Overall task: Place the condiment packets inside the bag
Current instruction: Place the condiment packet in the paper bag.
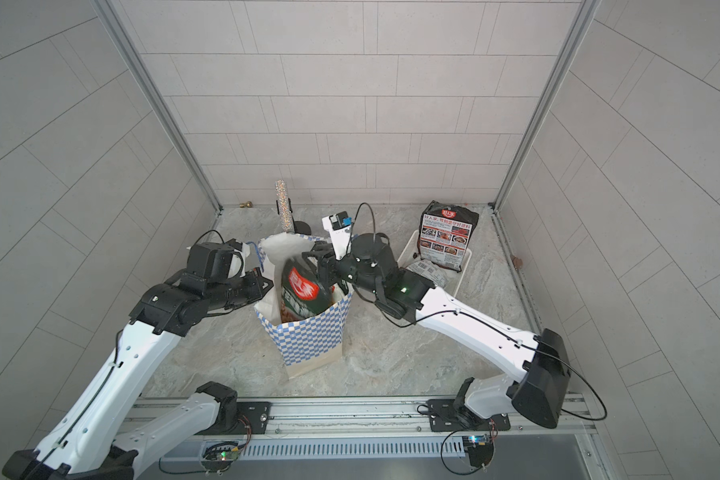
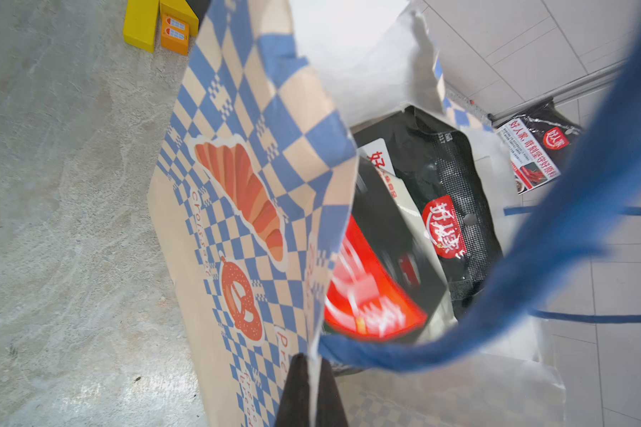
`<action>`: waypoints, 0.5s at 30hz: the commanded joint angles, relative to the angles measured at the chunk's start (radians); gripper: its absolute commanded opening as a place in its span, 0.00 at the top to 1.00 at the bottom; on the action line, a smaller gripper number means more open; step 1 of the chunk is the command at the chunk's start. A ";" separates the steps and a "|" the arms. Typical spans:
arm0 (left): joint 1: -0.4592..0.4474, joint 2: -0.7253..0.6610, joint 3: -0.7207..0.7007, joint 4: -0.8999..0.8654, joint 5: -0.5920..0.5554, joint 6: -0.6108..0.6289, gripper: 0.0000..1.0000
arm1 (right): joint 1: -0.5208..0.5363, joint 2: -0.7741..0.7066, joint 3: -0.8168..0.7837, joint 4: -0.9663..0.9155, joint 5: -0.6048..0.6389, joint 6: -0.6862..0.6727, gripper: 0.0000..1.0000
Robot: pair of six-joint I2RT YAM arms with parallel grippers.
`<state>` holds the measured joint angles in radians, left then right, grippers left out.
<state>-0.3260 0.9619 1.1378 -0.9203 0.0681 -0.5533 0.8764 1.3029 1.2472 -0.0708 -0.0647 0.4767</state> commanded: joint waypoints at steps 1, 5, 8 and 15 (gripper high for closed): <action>-0.002 -0.010 -0.008 0.051 0.077 0.067 1.00 | -0.081 -0.115 -0.018 -0.061 -0.014 -0.047 0.50; -0.003 -0.005 -0.006 0.098 0.221 0.116 1.00 | -0.122 -0.154 0.019 -0.221 -0.038 -0.132 0.41; -0.002 0.001 0.000 0.110 0.253 0.131 1.00 | -0.177 -0.179 0.043 -0.377 0.076 -0.150 0.34; -0.003 0.009 0.015 0.082 0.246 0.179 1.00 | -0.760 -0.173 -0.003 -0.503 -0.085 -0.288 0.27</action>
<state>-0.3260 0.9730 1.1358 -0.8665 0.2684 -0.4179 0.2737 1.1202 1.2602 -0.4698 -0.1085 0.2878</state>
